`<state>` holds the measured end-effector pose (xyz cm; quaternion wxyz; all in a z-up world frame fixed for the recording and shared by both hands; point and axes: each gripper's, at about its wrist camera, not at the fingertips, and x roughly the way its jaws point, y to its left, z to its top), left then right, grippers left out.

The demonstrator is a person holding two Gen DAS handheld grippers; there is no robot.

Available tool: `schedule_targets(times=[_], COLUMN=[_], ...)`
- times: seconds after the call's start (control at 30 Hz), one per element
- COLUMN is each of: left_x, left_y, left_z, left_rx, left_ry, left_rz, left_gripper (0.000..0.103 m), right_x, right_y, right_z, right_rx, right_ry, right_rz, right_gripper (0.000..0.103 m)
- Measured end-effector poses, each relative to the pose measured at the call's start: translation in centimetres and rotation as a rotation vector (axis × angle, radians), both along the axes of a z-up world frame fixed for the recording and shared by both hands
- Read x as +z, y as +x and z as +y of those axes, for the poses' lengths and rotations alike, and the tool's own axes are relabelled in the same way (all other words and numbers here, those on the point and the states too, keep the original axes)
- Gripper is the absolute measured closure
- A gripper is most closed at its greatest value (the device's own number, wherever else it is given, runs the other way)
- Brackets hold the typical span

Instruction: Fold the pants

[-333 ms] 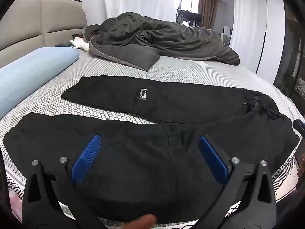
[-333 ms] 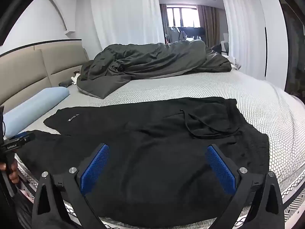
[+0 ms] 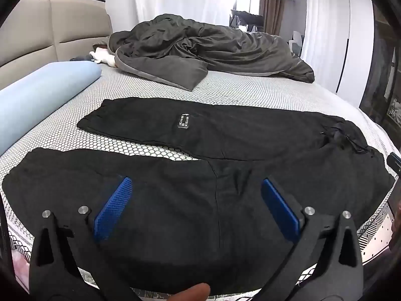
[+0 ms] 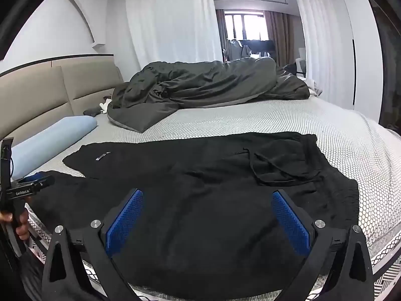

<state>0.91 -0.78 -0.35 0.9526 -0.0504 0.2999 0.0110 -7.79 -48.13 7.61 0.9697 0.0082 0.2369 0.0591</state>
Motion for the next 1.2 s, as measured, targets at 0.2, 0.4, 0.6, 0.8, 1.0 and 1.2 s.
schedule_targets(times=[0.2,0.4,0.6,0.8,1.0,1.2], left_x=[-0.11,-0.06,0.00,0.01,0.01,0.01], left_y=[-0.06,0.10,-0.06,-0.05,-0.06,-0.07], left_z=[0.12,0.13,-0.26,-0.30,-0.31,-0.34], left_rx=[-0.001,-0.003,-0.005,-0.005,-0.004,-0.004], left_ry=[-0.001,0.000,0.003,0.005,0.004,0.004], left_rz=[0.003,0.002,0.000,-0.001,-0.001,-0.001], left_gripper=[0.001,0.001,0.001,0.001,0.001,0.001], right_x=[0.23,0.17,0.23,0.23,0.19,0.12], right_y=[0.05,0.38,0.44,0.48,0.52,0.51], right_z=[0.19,-0.05,-0.28,-0.33,-0.23,-0.21], right_rx=[0.000,0.002,-0.001,-0.003,-0.003,-0.002], right_ry=[-0.007,-0.009,-0.004,-0.007,-0.009,-0.013], right_rz=[-0.003,0.010,0.011,0.012,0.013,0.014], right_gripper=[0.000,0.000,0.000,0.000,0.000,0.000])
